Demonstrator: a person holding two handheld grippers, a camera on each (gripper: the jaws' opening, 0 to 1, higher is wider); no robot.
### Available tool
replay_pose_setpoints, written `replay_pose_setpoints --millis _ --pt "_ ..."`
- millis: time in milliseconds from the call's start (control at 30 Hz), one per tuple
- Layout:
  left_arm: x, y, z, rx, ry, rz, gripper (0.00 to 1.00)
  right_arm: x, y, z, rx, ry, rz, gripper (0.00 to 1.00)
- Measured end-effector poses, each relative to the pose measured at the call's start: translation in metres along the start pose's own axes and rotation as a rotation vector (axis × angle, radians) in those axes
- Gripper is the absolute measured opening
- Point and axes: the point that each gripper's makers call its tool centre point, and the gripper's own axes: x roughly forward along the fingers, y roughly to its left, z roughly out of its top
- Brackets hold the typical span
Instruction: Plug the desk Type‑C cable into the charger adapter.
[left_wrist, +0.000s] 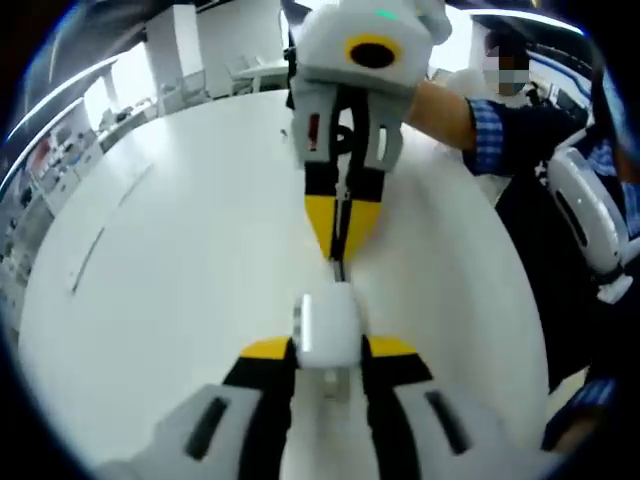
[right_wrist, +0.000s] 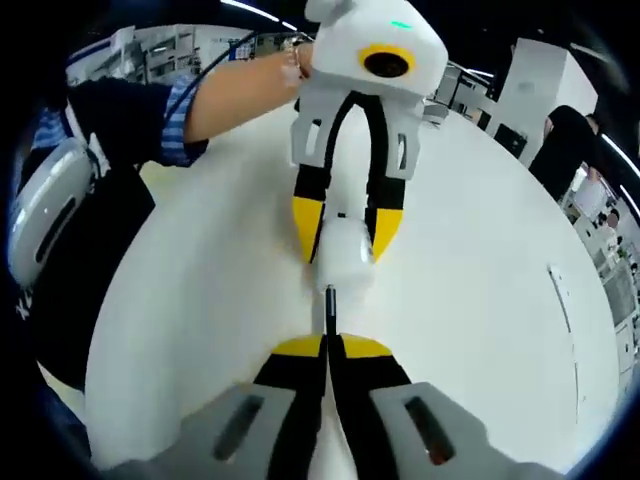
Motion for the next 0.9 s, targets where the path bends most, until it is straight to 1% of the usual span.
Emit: replay_pose_setpoints --millis 233,467,733,900 --pt "0.0008 -0.0008 0.0002 -0.003 -0.011 0.0 0.25 -0.0003 0.0019 0.0009 0.018 -0.029 -0.038 0.03" --pt "0.0027 -0.002 0.0026 0.018 -0.022 -0.012 0.25 -0.0018 0.0052 -0.0004 0.058 -0.057 -0.046 0.02" --pt "0.0045 -0.0026 0.0038 0.02 -0.014 -0.008 0.25 -0.0023 0.0047 -0.0004 0.081 -0.05 -0.043 0.01" --pt "0.0058 -0.0031 0.0051 0.023 -0.014 -0.01 0.25 -0.0048 0.0051 0.0012 0.06 -0.044 -0.049 0.01"
